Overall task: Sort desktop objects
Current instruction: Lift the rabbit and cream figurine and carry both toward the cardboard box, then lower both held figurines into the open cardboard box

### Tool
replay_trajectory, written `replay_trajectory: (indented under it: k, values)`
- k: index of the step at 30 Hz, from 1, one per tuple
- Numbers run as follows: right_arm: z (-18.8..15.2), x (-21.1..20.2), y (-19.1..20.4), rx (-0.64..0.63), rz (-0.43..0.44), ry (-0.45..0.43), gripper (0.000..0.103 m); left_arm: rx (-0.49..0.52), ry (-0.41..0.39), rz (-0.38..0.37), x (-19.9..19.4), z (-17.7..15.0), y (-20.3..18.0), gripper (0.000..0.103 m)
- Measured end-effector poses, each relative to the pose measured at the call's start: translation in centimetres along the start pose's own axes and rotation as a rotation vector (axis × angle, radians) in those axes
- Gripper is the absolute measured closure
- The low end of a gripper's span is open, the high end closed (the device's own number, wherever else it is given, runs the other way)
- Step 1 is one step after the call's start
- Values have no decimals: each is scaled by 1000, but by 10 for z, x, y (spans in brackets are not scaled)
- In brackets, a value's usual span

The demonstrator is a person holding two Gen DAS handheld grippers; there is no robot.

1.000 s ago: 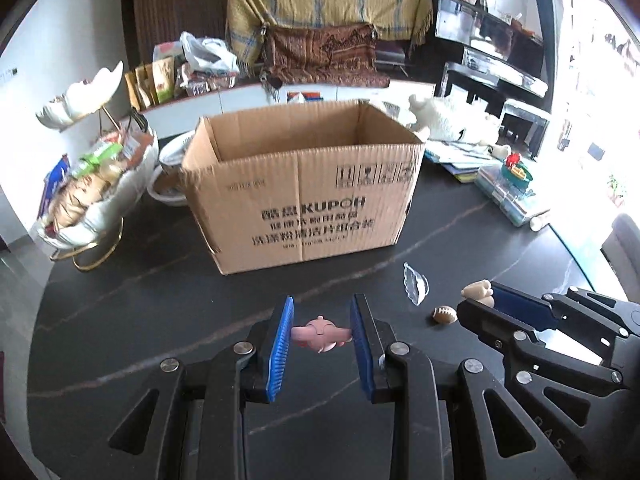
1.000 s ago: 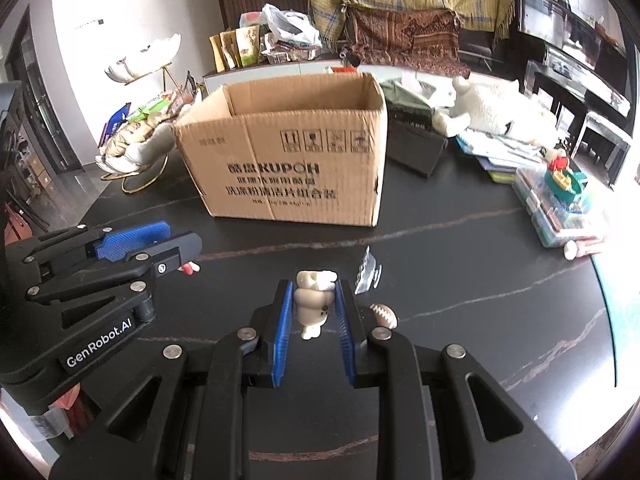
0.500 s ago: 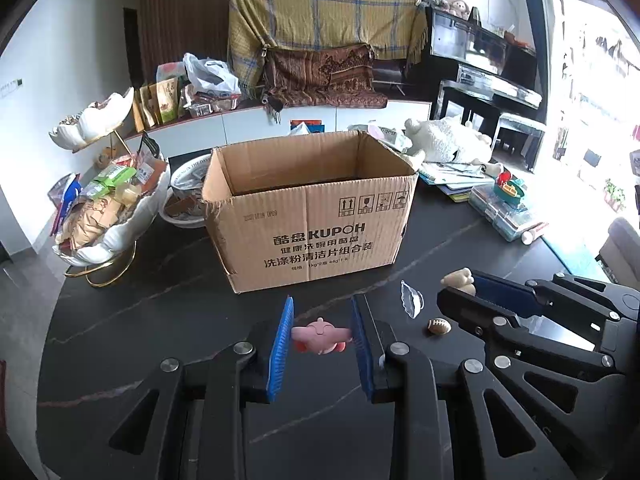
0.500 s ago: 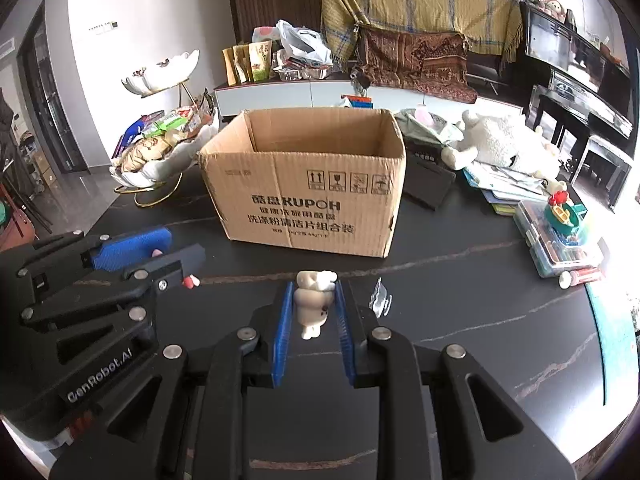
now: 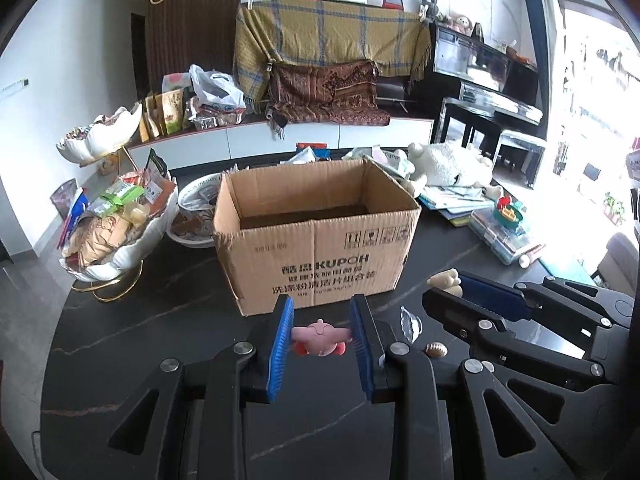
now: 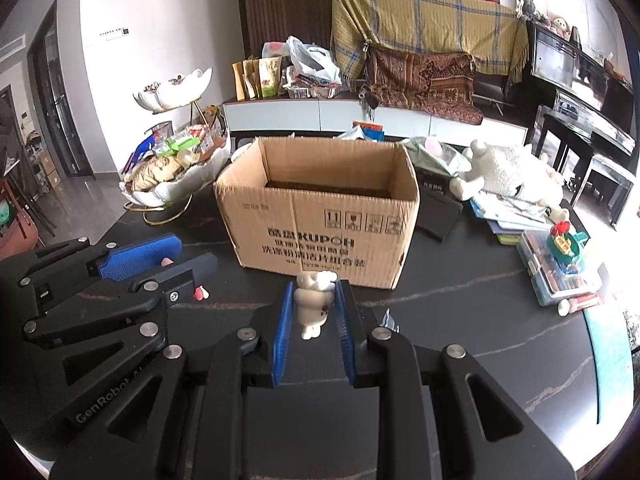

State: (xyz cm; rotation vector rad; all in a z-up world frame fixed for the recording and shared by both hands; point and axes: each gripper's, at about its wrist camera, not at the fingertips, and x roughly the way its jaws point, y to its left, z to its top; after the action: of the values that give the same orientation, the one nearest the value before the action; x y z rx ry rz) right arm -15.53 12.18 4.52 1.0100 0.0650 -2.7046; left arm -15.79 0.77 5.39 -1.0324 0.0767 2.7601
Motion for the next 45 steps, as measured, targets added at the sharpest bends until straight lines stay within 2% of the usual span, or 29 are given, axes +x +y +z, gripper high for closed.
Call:
replay_trajectory:
  k: [18, 23, 28, 45]
  values:
    - [47, 14, -3, -48, -12, -63, 84, 1, -34, 28, 19, 43, 12, 76]
    - [58, 26, -6, -62, -11, -58, 84, 5, -37, 3, 29, 54, 15, 76]
    - [67, 40, -11, -73, -20, -53, 84, 30, -43, 37, 44, 63, 14, 76]
    - [92, 89, -28, -68, -26, -26, 84, 24, -4, 17, 101, 89, 23, 77]
